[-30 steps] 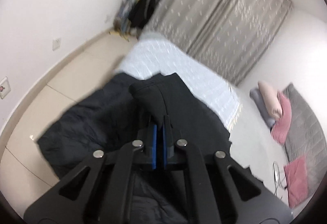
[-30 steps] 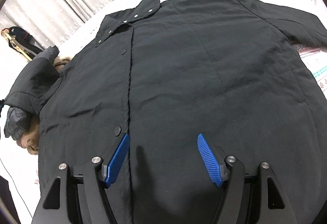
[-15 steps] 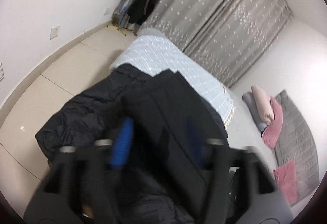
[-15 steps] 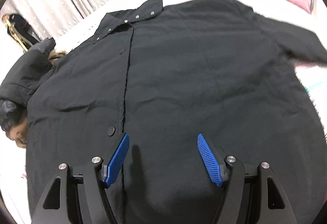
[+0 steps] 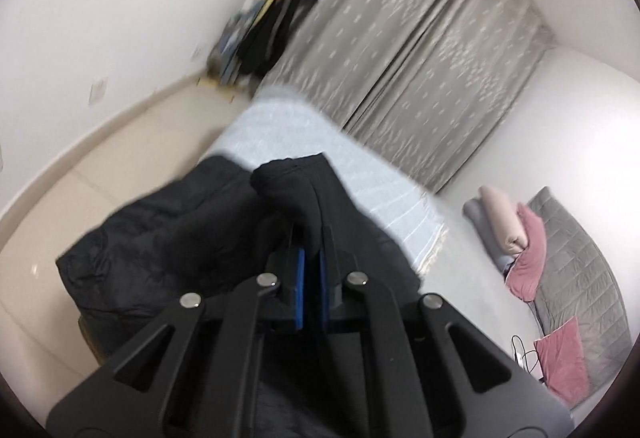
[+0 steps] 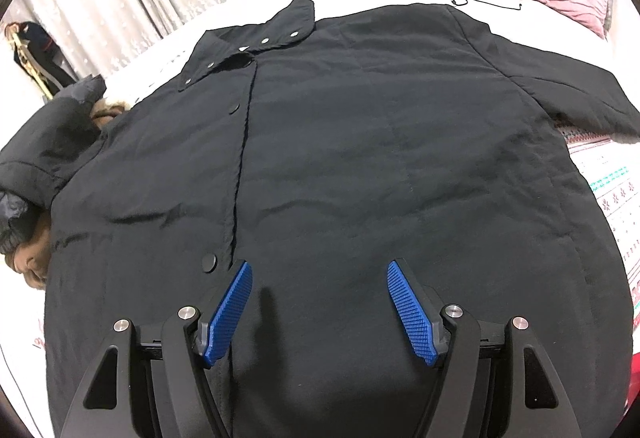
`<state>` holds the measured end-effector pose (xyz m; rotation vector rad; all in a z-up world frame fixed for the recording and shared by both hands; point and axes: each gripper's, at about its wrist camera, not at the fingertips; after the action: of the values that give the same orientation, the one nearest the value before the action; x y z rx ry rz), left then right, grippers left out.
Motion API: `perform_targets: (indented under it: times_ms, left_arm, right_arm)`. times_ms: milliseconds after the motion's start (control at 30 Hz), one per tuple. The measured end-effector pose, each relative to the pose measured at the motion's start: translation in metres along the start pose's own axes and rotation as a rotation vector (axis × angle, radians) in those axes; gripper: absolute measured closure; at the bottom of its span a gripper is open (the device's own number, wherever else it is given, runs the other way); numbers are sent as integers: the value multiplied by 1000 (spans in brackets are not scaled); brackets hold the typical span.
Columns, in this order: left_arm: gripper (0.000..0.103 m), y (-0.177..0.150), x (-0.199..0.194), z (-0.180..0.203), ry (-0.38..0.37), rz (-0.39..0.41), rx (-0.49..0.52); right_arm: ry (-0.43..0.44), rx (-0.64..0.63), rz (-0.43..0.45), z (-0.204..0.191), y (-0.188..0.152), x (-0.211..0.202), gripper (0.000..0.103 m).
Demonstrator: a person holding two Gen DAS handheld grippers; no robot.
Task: Fold large clothes
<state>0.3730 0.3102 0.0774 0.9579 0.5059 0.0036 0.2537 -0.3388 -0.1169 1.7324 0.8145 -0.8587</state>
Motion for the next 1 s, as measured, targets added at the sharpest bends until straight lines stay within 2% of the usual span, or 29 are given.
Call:
perform_targets:
  times_ms: [100, 200, 367, 467, 567, 667, 733, 800, 867, 933, 1000]
  left_arm:
    - [96, -1, -24, 40, -59, 72, 93]
    - [96, -12, -53, 101, -162, 122, 224]
    - [96, -49, -85, 181, -327, 101, 352]
    - [95, -87, -92, 220, -400, 47, 405]
    - [95, -129, -88, 250, -441, -19, 445]
    - [93, -174, -74, 266, -475, -115, 465]
    - [89, -207, -61, 274, -499, -208, 483]
    - [72, -234, -51, 281, -515, -292, 509]
    - [63, -262, -43, 282, -524, -359, 539]
    - [55, -279, -41, 282, -524, -402, 556]
    - [43, -289, -42, 275, -531, -432, 546]
  right_arm:
    - [4, 30, 1, 6, 3, 1, 32]
    - [20, 56, 2, 12, 6, 0, 32]
    - [48, 101, 11, 25, 11, -6, 32]
    - [62, 133, 15, 33, 14, -9, 32]
    - [76, 160, 18, 41, 15, -11, 32]
    - [85, 192, 19, 50, 17, -11, 32]
    - [91, 215, 18, 56, 18, -11, 32]
    - [96, 233, 15, 61, 18, -10, 32]
    - [103, 247, 10, 65, 19, -9, 32]
    - [104, 256, 4, 69, 20, -7, 32]
    - [112, 266, -3, 71, 20, -5, 32]
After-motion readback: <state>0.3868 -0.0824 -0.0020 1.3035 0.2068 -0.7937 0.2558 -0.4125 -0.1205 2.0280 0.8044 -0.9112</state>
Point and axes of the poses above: each gripper's, at about its wrist camera, not at the fingertips, and x roughly the way its jaws point, z to its right, y to its top, and after that the axes turned 4 degrees about x, right-handed
